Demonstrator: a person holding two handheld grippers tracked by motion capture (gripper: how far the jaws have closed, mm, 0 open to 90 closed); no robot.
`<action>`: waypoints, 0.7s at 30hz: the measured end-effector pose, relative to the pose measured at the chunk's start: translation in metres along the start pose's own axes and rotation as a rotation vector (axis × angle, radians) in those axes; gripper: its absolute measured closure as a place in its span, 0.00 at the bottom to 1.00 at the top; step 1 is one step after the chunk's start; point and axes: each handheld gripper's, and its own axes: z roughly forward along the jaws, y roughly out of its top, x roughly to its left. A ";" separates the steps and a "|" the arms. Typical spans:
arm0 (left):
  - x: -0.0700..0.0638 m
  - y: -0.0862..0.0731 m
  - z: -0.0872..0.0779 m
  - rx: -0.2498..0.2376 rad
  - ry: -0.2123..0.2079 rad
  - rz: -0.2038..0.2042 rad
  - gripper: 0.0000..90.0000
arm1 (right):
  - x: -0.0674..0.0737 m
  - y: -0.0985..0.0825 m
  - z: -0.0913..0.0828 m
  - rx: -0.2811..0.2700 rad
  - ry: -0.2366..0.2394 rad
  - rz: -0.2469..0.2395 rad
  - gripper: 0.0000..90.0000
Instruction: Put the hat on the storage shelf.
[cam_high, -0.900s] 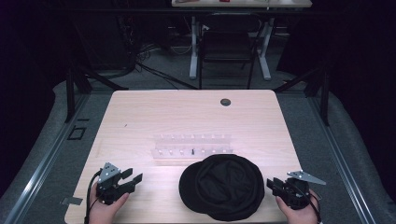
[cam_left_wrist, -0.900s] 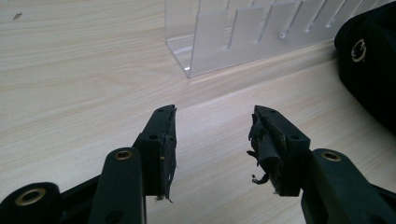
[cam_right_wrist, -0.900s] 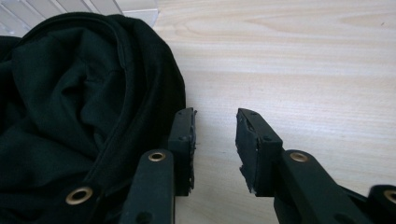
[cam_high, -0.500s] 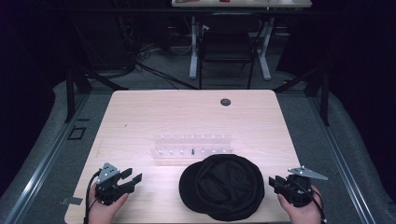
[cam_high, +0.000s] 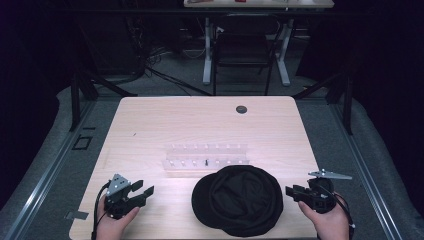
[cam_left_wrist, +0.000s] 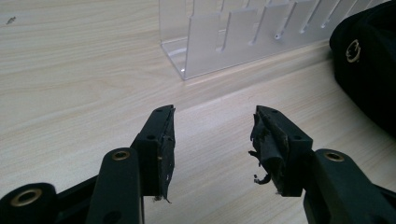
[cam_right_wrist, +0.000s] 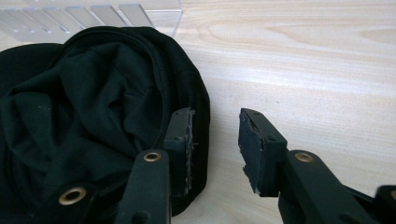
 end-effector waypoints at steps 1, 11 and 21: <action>0.000 0.000 0.000 -0.004 0.003 -0.003 0.54 | 0.001 0.002 -0.001 0.003 -0.005 -0.005 0.70; -0.001 0.000 0.001 -0.002 0.000 0.003 0.54 | 0.013 0.018 0.007 0.149 0.051 -0.009 0.76; -0.001 0.000 0.001 -0.002 -0.002 0.003 0.53 | 0.013 0.027 0.019 0.209 0.016 0.035 0.78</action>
